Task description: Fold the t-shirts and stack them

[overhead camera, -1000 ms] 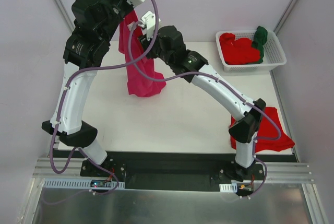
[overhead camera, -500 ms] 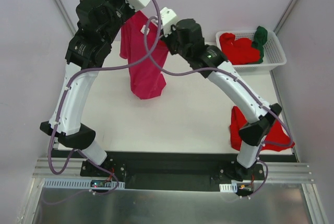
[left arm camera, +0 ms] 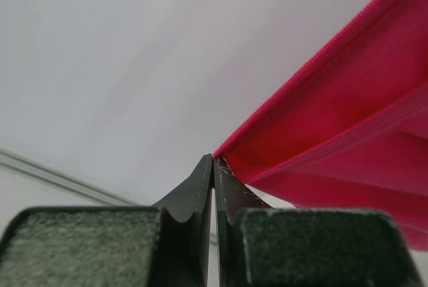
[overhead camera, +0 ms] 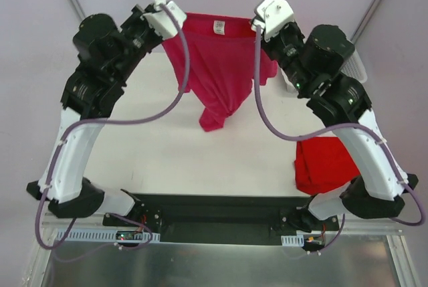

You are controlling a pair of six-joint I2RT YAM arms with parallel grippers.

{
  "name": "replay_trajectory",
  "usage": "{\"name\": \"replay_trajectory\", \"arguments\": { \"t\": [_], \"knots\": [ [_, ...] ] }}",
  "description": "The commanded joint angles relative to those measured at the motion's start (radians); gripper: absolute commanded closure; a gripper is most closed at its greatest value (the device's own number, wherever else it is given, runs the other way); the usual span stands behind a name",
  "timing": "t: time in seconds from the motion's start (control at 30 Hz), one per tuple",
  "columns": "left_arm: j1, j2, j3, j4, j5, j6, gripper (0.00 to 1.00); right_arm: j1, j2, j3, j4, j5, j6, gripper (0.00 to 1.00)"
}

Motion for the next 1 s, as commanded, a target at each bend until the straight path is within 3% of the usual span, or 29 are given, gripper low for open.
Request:
{"name": "replay_trajectory", "arguments": {
  "t": [0.0, 0.17, 0.37, 0.5, 0.6, 0.73, 0.83, 0.97],
  "knots": [
    [-0.024, -0.241, -0.127, 0.057, 0.024, -0.010, 1.00, 0.029, -0.102, -0.040, -0.057, 0.000, -0.075, 0.99],
    [-0.023, -0.406, -0.193, 0.057, 0.097, -0.038, 1.00, 0.039, -0.263, -0.148, -0.130, -0.085, -0.112, 0.99],
    [0.016, -0.556, -0.193, 0.056, 0.261, 0.043, 1.00, 0.063, -0.329, -0.126, -0.170, -0.091, -0.196, 0.99],
    [0.160, -0.588, -0.138, 0.056, 0.460, 0.030, 1.00, 0.066, -0.279, 0.034, -0.228, -0.085, -0.227, 0.99],
    [0.269, -0.585, -0.100, 0.063, 0.525, 0.002, 1.00, 0.066, -0.260, 0.070, -0.210, -0.083, -0.255, 0.99],
    [0.301, -0.567, -0.099, 0.063, 0.423, -0.110, 1.00, 0.066, -0.295, -0.045, -0.182, -0.091, -0.180, 0.99],
    [0.301, -0.587, -0.274, 0.068, 0.377, -0.156, 1.00, 0.070, -0.357, -0.261, -0.105, -0.129, -0.129, 0.99],
    [0.301, -0.605, -0.430, 0.085, 0.381, -0.213, 1.00, 0.102, -0.342, -0.304, -0.134, -0.180, -0.022, 0.99]
  ]
}}
